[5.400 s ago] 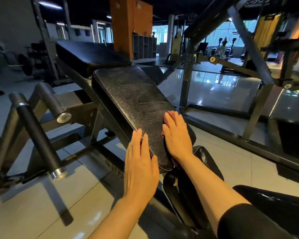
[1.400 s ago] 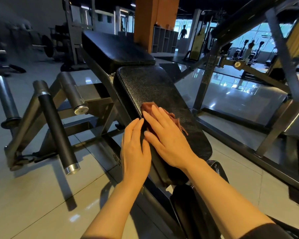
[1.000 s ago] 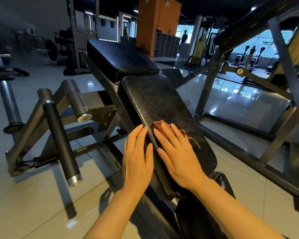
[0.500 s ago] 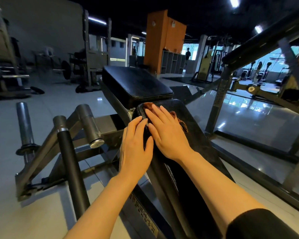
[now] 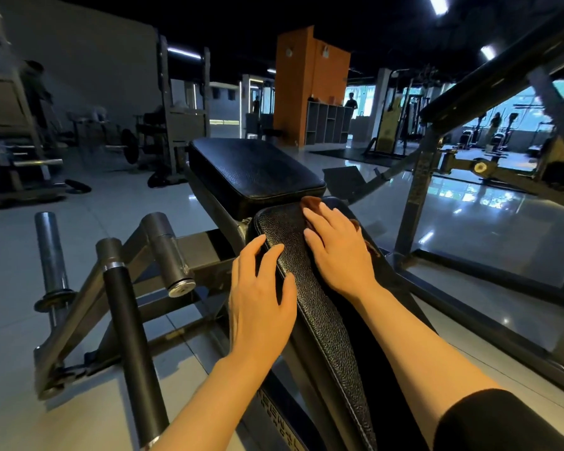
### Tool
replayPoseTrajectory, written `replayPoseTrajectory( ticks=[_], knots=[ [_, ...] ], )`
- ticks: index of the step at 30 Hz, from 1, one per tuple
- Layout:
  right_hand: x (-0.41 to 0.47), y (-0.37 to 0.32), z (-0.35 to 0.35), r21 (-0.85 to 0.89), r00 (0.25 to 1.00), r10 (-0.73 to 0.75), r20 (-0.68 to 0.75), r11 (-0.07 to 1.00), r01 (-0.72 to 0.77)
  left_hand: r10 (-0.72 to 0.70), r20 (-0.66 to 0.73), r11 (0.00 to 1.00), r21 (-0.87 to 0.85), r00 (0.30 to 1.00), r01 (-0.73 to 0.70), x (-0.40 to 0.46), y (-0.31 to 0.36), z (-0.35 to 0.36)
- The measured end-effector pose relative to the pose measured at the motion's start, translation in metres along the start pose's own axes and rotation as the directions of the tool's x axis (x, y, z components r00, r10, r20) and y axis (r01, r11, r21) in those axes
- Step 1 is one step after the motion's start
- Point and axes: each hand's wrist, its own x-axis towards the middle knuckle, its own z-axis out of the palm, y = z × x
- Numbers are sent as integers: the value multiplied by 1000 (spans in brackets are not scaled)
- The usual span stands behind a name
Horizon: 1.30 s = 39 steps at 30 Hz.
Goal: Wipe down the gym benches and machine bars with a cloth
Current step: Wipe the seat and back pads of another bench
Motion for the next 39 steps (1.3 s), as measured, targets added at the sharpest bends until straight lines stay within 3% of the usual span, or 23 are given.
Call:
replayPoseTrajectory(
  ticks=[4, 7, 18, 25, 36, 39],
  knots=[
    [-4, -22, 5, 62, 978, -208, 14, 976, 207, 1, -14, 1000, 25, 1000, -1, -2, 1, 2],
    [1, -14, 3, 81, 965, -261, 22, 963, 258, -9, -25, 999, 34, 1000, 10, -3, 3, 5],
    [28, 35, -3, 5, 1000, 12, -8, 1000, -12, -38, 18, 992, 120, 999, 36, -9, 11, 12],
    [27, 39, -6, 22, 988, 149, 39, 989, -150, -26, 125, 992, 126, 992, 10, -15, 8, 4],
    [6, 28, -12, 31, 986, 165, 22, 986, -165, -35, 141, 992, 122, 989, 18, -22, 18, -1],
    [8, -8, -7, 19, 999, -7, 39, 1000, 6, -38, 144, 990, 138, 989, 18, -12, 17, -5]
  ],
)
